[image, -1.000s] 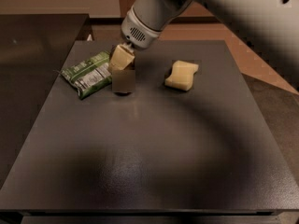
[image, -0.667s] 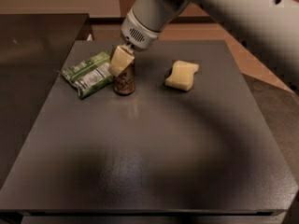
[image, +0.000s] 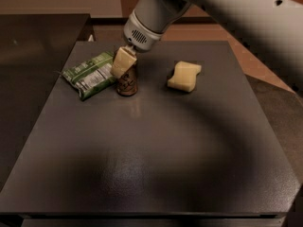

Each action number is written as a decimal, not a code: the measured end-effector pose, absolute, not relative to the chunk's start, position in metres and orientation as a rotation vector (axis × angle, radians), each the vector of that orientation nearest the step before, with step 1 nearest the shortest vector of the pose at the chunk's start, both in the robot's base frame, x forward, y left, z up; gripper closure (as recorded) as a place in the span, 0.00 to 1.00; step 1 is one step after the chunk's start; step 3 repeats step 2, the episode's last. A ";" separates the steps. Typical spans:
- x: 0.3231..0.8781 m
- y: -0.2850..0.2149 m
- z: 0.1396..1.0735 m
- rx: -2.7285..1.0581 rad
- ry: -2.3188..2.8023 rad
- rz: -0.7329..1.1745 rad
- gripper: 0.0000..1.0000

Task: Move orange can near green jalapeno chip bag

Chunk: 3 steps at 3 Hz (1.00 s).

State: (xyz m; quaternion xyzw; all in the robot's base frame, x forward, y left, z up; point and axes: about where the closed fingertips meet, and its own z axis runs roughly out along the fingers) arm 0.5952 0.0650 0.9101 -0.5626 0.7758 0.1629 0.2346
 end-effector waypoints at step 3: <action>0.594 0.066 0.910 -1.548 2.128 0.448 0.00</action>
Offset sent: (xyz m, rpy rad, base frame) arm -0.0007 0.0012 -0.0002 -0.0006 0.0002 0.0024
